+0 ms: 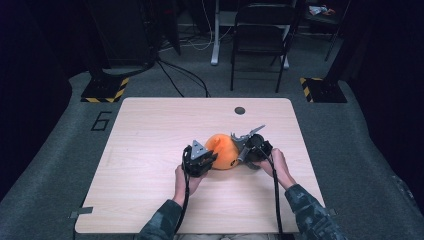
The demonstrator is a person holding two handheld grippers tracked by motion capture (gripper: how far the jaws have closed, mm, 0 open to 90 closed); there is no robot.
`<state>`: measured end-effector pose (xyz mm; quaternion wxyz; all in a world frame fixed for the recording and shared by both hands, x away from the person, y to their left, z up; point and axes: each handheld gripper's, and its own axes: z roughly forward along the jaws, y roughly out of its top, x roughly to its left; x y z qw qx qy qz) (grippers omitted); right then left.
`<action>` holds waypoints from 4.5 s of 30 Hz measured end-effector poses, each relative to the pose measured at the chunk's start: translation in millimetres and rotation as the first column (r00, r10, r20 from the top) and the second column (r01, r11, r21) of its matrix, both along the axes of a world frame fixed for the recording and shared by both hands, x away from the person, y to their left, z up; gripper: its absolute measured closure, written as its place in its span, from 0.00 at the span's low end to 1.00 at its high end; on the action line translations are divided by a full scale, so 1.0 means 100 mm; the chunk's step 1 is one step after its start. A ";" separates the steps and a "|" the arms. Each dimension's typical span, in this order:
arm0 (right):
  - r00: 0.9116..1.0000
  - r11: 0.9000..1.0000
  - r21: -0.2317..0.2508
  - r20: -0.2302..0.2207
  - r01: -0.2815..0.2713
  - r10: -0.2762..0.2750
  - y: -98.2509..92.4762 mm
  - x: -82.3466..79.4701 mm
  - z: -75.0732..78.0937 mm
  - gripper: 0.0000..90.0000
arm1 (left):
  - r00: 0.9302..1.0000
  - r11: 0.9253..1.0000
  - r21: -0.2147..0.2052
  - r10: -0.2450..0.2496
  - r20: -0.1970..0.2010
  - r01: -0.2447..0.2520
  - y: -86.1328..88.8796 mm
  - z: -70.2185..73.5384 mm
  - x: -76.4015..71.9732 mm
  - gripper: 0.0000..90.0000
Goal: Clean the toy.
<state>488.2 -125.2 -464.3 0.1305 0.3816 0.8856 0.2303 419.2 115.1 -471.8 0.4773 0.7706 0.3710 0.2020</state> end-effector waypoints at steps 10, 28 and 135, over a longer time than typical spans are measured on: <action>0.987 0.987 0.147 0.158 -0.065 0.041 0.11 -0.24 0.50 0.82 | 1.000 1.000 -0.011 0.005 -0.002 -0.005 0.00 -0.01 0.00 0.85; 0.988 0.991 0.121 0.147 -0.060 0.042 0.18 -0.17 0.23 0.83 | 1.000 1.000 -0.003 -0.002 -0.002 0.002 0.17 0.07 0.04 0.53; 0.956 0.965 0.180 0.190 0.192 -0.225 -0.70 -0.29 0.60 0.84 | 0.996 0.999 0.040 -0.022 0.083 0.018 0.04 0.13 0.03 0.90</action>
